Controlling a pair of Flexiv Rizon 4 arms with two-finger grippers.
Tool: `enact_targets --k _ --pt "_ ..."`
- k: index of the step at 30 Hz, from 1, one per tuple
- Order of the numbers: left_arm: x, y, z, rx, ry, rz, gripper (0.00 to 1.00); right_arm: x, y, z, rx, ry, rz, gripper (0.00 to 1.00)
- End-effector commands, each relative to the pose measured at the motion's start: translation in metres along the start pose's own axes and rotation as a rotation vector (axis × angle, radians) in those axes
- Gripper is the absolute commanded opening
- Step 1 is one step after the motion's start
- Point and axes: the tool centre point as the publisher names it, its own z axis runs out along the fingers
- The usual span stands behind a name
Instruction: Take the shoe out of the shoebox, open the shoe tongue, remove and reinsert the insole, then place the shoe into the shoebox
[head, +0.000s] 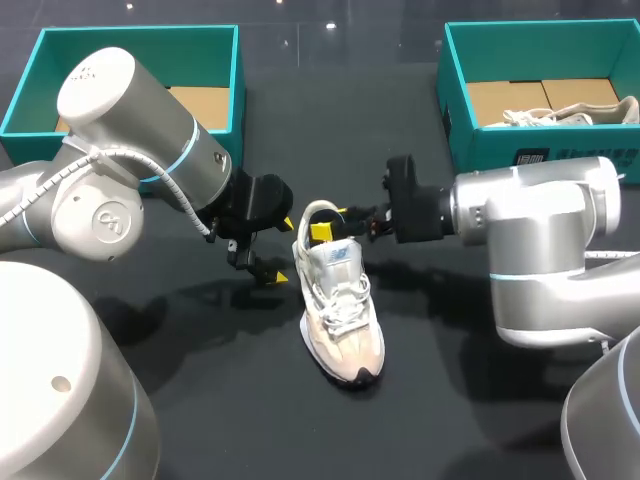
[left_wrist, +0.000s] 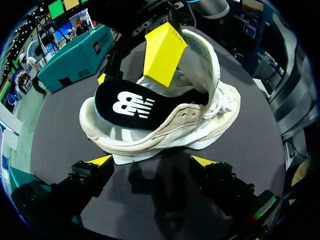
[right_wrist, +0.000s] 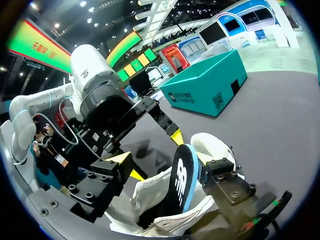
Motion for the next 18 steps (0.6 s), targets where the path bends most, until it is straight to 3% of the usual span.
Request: enact_targets --k 1,18 --pt "0.001 0.000 0.000 -0.002 -0.002 0.000 1.00 0.007 0.004 -0.011 0.027 -0.028 0.009 0.78" --pt "0.001 0.000 0.000 -0.002 -0.002 0.000 1.00 -0.003 0.013 -0.048 0.106 -0.146 0.080 0.75"
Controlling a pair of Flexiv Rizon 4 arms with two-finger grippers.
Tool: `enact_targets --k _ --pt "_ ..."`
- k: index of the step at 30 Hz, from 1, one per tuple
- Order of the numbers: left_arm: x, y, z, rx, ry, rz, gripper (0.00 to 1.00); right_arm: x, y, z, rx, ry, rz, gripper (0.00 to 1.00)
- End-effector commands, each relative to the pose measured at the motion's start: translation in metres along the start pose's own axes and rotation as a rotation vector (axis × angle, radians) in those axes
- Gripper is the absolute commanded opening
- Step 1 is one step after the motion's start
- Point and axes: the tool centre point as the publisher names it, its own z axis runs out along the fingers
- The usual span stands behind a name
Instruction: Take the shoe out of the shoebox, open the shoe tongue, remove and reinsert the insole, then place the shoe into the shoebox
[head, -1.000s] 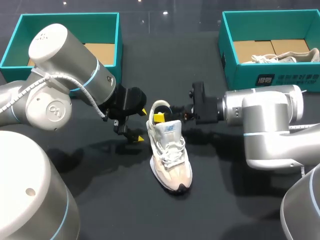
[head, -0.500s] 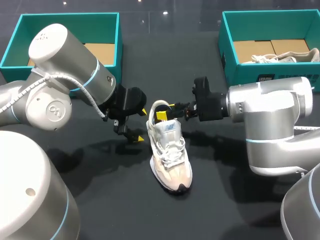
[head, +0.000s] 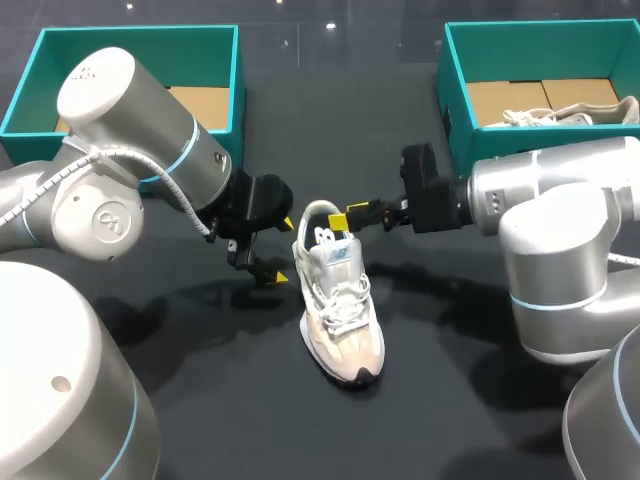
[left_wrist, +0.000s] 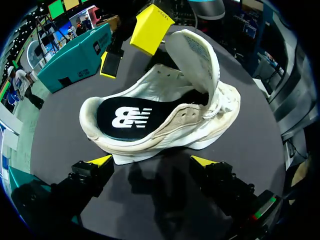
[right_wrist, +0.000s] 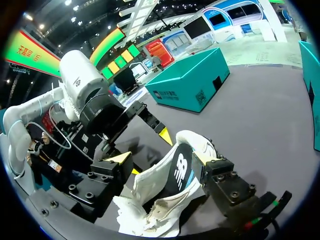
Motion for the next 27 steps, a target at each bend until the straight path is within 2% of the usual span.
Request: enact_targets --k 1,13,17,20,21,27 --pt "0.001 0.000 0.000 -0.002 -0.002 0.000 1.00 0.001 0.005 -0.019 0.062 -0.024 0.015 0.75" --pt "0.001 0.000 0.000 -0.002 -0.002 0.000 1.00 -0.004 0.016 -0.046 0.130 -0.132 0.054 0.75" --pt "-0.010 0.013 -0.008 -0.038 -0.027 0.009 1.00 -0.004 0.021 -0.052 0.159 -0.165 0.067 0.76" --pt "0.062 -0.026 -0.066 -0.029 -0.021 0.024 1.00 -0.005 0.024 -0.056 0.177 -0.182 0.077 0.76" --pt "0.074 -0.031 -0.080 -0.026 -0.019 0.031 1.00 -0.006 0.025 -0.057 0.183 -0.189 0.080 0.75" --pt "0.069 -0.018 -0.104 -0.018 0.003 0.073 1.00 -0.005 0.030 -0.060 0.237 -0.252 0.095 0.73"
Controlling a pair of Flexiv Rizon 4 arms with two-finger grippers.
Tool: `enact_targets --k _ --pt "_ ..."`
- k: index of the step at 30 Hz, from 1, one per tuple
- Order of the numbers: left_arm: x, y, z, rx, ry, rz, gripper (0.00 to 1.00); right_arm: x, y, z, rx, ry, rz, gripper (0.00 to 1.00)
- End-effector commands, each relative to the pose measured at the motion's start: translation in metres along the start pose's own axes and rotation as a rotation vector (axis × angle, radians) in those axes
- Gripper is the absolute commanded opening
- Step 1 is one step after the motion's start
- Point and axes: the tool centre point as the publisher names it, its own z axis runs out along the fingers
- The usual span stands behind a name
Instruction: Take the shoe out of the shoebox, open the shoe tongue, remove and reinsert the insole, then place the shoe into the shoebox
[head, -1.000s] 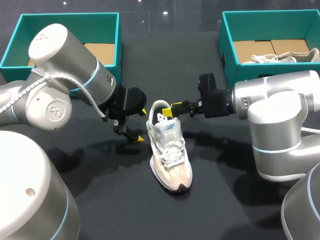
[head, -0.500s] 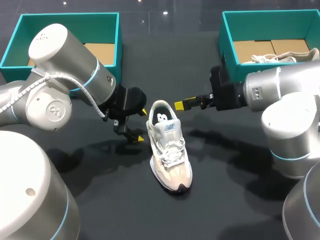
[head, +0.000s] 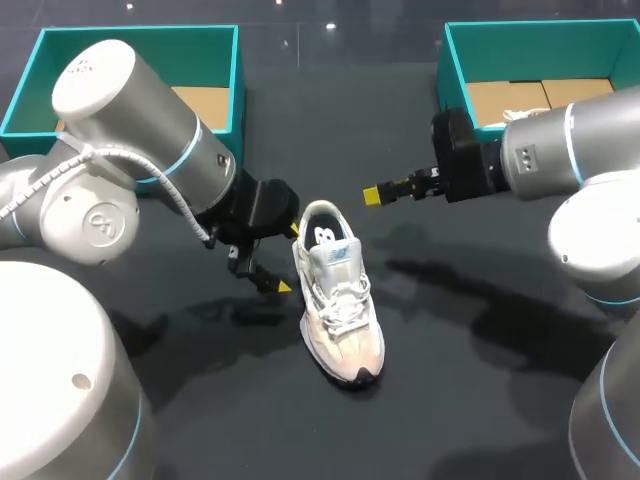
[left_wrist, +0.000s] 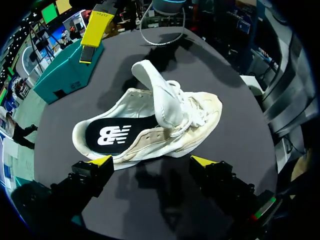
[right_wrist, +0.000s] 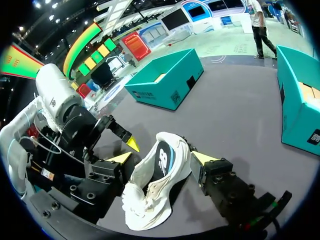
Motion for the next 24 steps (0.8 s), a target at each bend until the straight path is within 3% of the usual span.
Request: enact_targets --k 1,8,19,24 --pt "0.031 0.011 -0.076 -0.006 -0.016 0.011 1.00 0.007 0.006 -0.004 0.154 -0.070 0.010 0.72" --pt "0.026 0.030 -0.088 -0.021 -0.014 0.020 1.00 0.013 0.007 0.000 0.173 -0.102 0.023 0.69" --pt "0.004 0.077 -0.095 0.051 0.026 -0.031 1.00 0.020 0.006 0.011 0.189 -0.106 0.047 0.67" --pt "-0.007 0.088 -0.093 0.061 0.052 -0.029 1.00 0.022 0.004 0.015 0.195 -0.109 0.051 0.63"
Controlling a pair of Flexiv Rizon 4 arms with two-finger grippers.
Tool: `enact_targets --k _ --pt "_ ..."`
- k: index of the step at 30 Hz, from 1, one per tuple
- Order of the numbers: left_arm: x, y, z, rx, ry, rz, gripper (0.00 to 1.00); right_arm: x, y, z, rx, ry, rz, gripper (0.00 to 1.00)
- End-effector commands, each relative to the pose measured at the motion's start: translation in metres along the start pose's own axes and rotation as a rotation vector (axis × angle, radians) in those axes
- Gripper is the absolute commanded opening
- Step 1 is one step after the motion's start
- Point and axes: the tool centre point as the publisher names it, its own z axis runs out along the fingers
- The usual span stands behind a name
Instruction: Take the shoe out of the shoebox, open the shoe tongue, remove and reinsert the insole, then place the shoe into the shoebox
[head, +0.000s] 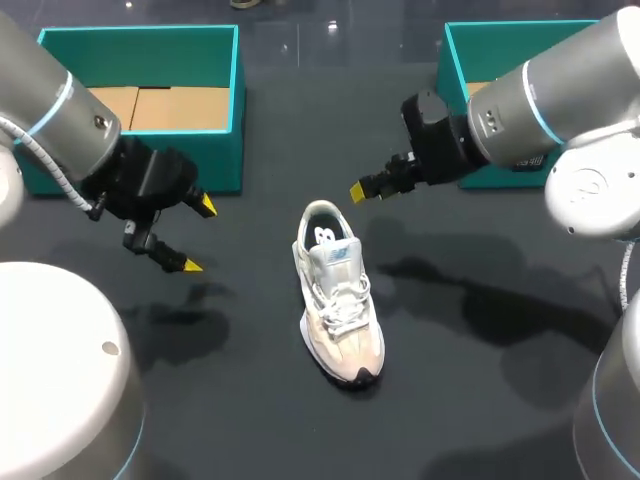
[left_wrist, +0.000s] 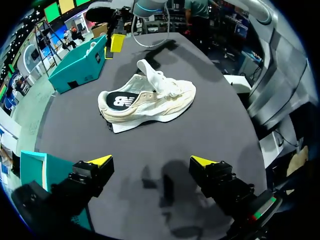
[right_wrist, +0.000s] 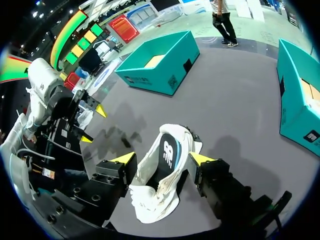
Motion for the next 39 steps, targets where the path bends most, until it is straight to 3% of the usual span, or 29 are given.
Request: enact_targets --k 1,17,21,29,34,36,37,39 --pt "-0.012 0.008 0.004 0.013 0.030 0.004 1.00 0.005 0.001 0.005 0.010 -0.033 0.004 0.62" --pt "-0.018 0.011 0.003 -0.006 0.035 0.015 1.00 0.014 0.002 0.008 0.025 -0.046 0.006 0.62" --pt "-0.033 0.029 -0.008 0.033 0.045 0.023 1.00 0.014 0.006 0.008 0.042 -0.055 0.010 0.61" --pt "-0.041 0.054 -0.030 0.010 0.038 0.037 1.00 0.016 0.008 0.007 0.087 -0.121 0.039 0.59" --pt "-0.044 0.063 -0.035 0.009 0.059 0.065 1.00 0.019 0.008 0.009 0.111 -0.184 0.060 0.36" --pt "-0.046 0.067 -0.037 0.016 0.066 0.069 1.00 0.020 0.008 0.009 0.111 -0.197 0.064 0.07" --pt "-0.046 0.069 -0.038 0.010 0.065 0.063 1.00 0.022 0.008 0.009 0.113 -0.207 0.066 0.00" --pt "-0.047 0.072 -0.040 0.014 0.066 0.068 1.00 0.024 0.008 0.009 0.117 -0.232 0.071 0.00"
